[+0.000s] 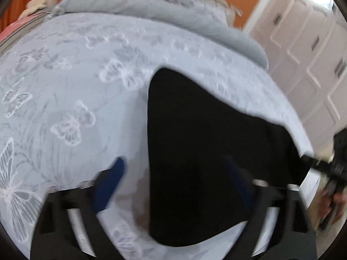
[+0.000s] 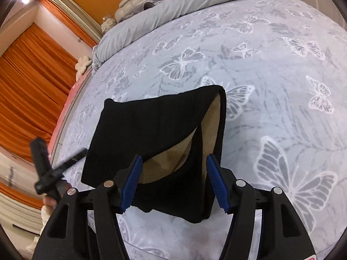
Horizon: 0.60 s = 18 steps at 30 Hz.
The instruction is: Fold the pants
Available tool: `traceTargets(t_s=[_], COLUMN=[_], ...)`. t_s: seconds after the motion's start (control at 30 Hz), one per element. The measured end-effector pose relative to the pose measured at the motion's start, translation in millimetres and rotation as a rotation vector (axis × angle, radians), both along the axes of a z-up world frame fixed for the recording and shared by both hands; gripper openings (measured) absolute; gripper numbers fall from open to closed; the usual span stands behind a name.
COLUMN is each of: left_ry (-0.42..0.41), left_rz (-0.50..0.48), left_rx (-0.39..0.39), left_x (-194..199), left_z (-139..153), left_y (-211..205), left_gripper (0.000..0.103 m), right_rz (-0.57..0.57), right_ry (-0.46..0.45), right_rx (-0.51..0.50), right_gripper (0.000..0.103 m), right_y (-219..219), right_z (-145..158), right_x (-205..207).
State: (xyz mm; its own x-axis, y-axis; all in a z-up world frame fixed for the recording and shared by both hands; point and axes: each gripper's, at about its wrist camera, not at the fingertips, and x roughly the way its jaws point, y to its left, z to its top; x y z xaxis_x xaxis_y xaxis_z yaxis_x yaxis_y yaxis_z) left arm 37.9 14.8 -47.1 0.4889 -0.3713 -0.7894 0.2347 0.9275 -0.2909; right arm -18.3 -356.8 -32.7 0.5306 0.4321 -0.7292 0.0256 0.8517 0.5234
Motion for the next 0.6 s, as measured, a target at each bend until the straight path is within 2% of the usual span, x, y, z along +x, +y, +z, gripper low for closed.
traceTargets(t_s=[0.03, 0.07, 0.13, 0.27, 0.33, 0.4, 0.47, 0.5, 0.53, 0.57, 0.6], left_ry=[0.029, 0.057, 0.031, 0.06, 0.064, 0.036, -0.027, -0.068, -0.107, -0.131, -0.151], left_rz=[-0.035, -0.049, -0.05, 0.001, 0.004, 0.004, 0.011, 0.03, 0.06, 0.082, 0.111], left_rx=[0.025, 0.019, 0.021, -0.073, -0.093, -0.129, -0.125, -0.119, -0.12, -0.122, -0.116], left_x=[1, 2, 1, -5, -5, -10, -17, -22, -27, -31, -32], left_z=[-9, -20, -20, -18, -20, -13, 4, 12, 20, 26, 31], left_y=[-2, -4, -1, 34, 46, 54, 54, 61, 71, 75, 81], left_gripper=[0.038, 0.038, 0.033, 0.031, 0.039, 0.04, 0.051, 0.067, 0.077, 0.079, 0.08], right_rz=[-0.002, -0.005, -0.013, -0.001, 0.049, 0.046, 0.026, 0.076, 0.167, 0.261, 0.351], right_ry=[-0.001, 0.002, 0.022, -0.016, -0.037, -0.041, -0.11, -0.17, -0.239, -0.285, -0.311], right_rx=[-0.005, -0.023, -0.072, -0.01, -0.013, -0.082, -0.116, -0.099, -0.076, -0.076, -0.094], right_gripper=[0.06, 0.06, 0.06, 0.06, 0.067, 0.068, 0.069, 0.063, 0.058, 0.046, 0.04], right_y=[-1, -1, -1, 0, 8, 15, 21, 31, 49, 71, 97], right_z=[-1, -2, -6, 1, 4, 4, 16, 26, 36, 43, 45], right_x=[-1, -1, 1, -12, -15, -15, -21, -27, -34, -40, -44])
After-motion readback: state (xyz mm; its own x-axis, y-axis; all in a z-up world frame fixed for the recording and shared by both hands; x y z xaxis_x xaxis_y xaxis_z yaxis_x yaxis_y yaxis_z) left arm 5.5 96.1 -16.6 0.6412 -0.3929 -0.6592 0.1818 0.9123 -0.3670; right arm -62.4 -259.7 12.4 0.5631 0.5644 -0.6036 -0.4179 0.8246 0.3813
